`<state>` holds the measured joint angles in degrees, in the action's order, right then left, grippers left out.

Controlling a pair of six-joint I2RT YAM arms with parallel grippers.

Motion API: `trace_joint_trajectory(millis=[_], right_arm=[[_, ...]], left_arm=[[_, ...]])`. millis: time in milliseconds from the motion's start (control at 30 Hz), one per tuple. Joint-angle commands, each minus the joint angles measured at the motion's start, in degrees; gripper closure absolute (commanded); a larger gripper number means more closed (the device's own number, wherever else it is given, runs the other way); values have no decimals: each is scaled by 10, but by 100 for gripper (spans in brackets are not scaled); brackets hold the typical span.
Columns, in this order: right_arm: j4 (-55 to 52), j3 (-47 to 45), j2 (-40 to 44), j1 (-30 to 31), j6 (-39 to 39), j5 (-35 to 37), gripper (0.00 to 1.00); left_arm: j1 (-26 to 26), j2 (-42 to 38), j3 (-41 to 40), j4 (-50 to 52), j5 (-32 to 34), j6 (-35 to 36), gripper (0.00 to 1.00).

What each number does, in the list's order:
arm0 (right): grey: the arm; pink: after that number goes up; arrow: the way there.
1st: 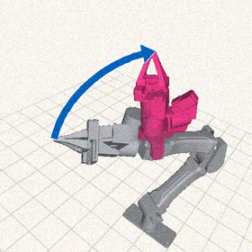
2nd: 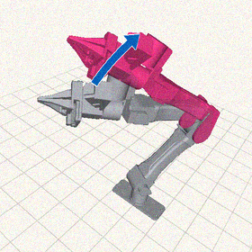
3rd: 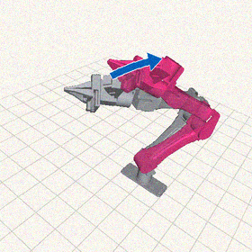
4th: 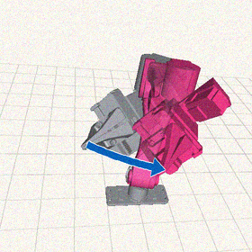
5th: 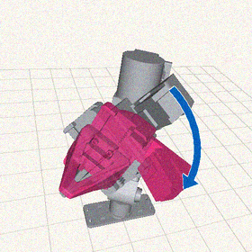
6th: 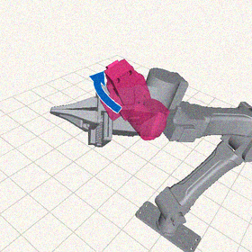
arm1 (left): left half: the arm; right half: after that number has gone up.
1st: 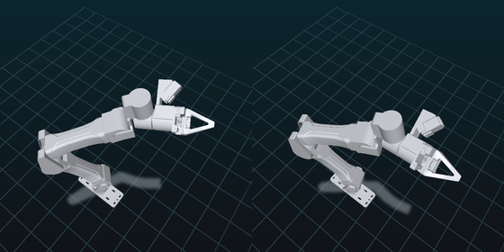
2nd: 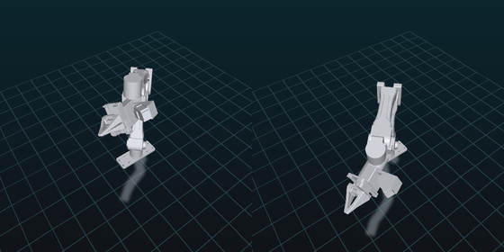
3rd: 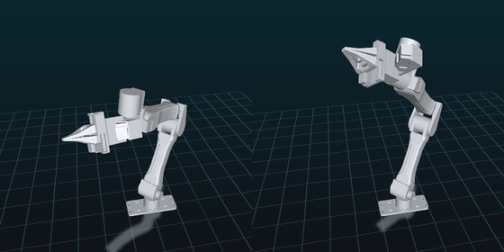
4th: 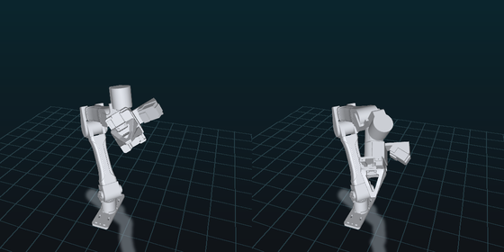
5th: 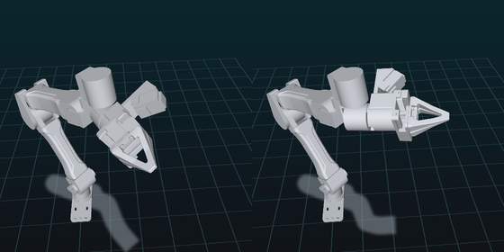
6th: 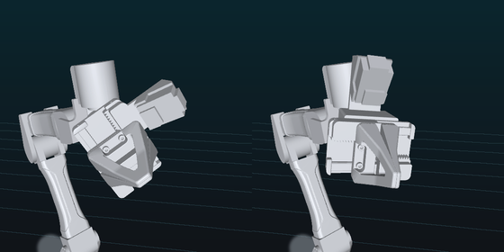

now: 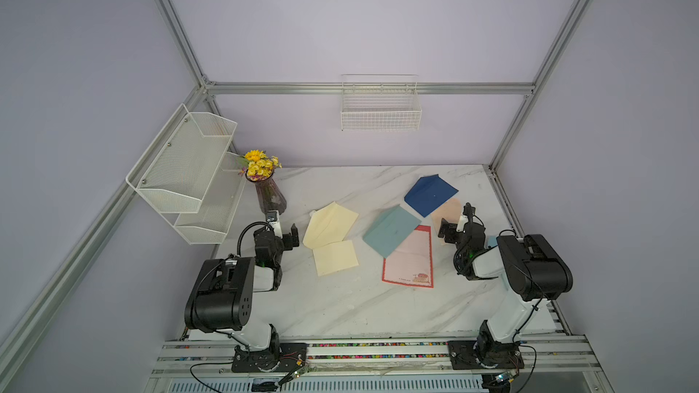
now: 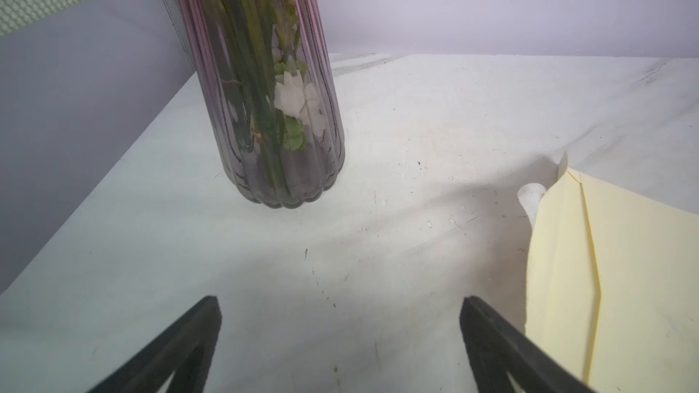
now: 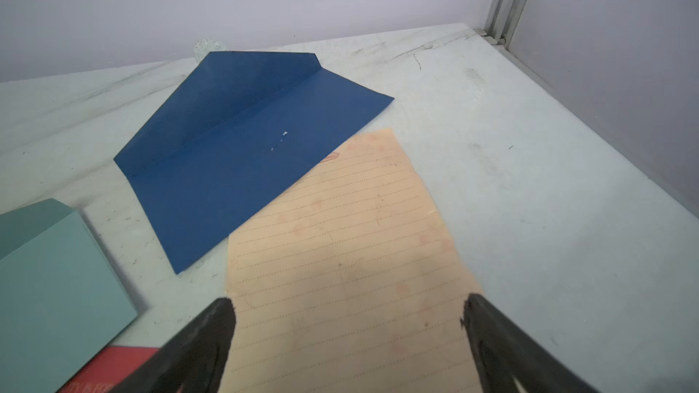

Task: Fold the letter paper in half and place it into the envelope
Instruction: Pick up the envelope from the center of the board.

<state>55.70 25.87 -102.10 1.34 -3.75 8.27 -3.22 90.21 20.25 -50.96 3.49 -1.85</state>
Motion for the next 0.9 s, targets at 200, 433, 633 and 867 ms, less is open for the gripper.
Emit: trace_joint_trajectory(millis=[200, 433, 633, 867], right_arm=[[10, 8, 3, 4, 9, 3, 3], [9, 8, 2, 4, 8, 1, 3], [8, 9, 2, 4, 9, 2, 3], [-236, 132, 39, 5, -3, 41, 3]], left_arm=[[3, -9, 17, -15, 4, 11, 0], [3, -9, 17, -15, 4, 11, 0], [3, -8, 19, -14, 4, 11, 0], [3, -19, 21, -6, -41, 24, 0]])
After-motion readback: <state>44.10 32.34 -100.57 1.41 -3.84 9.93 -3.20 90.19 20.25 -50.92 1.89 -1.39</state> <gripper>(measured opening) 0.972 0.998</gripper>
